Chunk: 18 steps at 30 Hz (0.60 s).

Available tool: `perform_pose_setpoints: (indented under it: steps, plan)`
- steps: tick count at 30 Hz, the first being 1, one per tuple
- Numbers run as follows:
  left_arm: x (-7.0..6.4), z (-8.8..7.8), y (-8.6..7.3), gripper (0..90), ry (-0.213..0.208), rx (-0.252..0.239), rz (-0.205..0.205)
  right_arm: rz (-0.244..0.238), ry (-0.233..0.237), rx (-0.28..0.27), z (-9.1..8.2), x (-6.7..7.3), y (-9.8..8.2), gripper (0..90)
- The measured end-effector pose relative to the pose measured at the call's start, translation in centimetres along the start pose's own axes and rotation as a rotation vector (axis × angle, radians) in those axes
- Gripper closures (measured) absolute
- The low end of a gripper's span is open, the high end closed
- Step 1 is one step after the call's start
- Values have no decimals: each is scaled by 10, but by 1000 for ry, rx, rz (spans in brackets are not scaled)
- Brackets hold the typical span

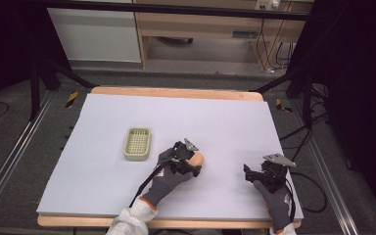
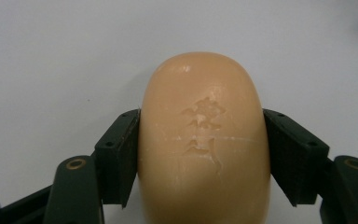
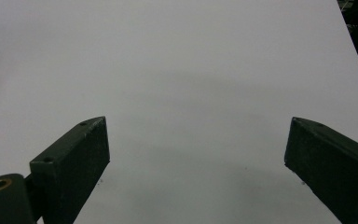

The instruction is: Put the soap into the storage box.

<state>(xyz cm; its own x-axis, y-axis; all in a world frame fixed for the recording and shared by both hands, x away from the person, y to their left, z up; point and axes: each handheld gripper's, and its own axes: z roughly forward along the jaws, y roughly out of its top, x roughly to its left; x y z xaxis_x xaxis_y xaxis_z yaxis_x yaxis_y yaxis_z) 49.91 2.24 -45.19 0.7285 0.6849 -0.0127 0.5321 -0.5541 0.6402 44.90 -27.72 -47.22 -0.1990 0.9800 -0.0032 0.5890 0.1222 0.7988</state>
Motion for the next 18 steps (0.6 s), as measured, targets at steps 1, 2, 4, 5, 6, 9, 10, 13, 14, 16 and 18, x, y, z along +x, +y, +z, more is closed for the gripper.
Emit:
perform_pose_setpoints:
  steps: [1, 2, 4, 5, 6, 9, 10, 13, 14, 16, 18]
  plan:
    - [0, -2, 0, 320, -1, -9, -4, 0, -1, -1, 0, 0, 0, 69]
    - [1, -7, 0, 320, 0, -20, -8, 0, -1, 0, 0, 0, 0, 69]
    - [2, -10, 0, 321, 0, -16, -4, 0, -1, 0, 0, 0, 0, 69]
    - [4, -15, -1, 320, 3, -26, -9, 1, -2, 0, 0, 0, 0, 69]
    - [6, -17, -1, 321, 3, -26, -11, 1, -2, 0, 0, 0, 0, 69]
    - [10, -25, -3, 320, 9, -35, -16, 2, -2, -1, -1, 0, 0, 69]
    - [10, -25, -3, 321, 9, -35, -16, 2, -2, -1, -1, 0, 0, 69]
    - [17, -36, -6, 321, 18, -49, -23, 0, -3, -2, -1, 0, 0, 69]
    - [17, -36, -6, 321, 18, -49, -23, 0, -3, -2, -1, 0, 0, 69]
    - [22, -42, -9, 321, 19, -62, -32, 2, -3, 0, 0, 0, 0, 69]
    - [24, -44, -11, 321, 20, -62, -34, 1, -3, 0, 0, 0, 0, 69]
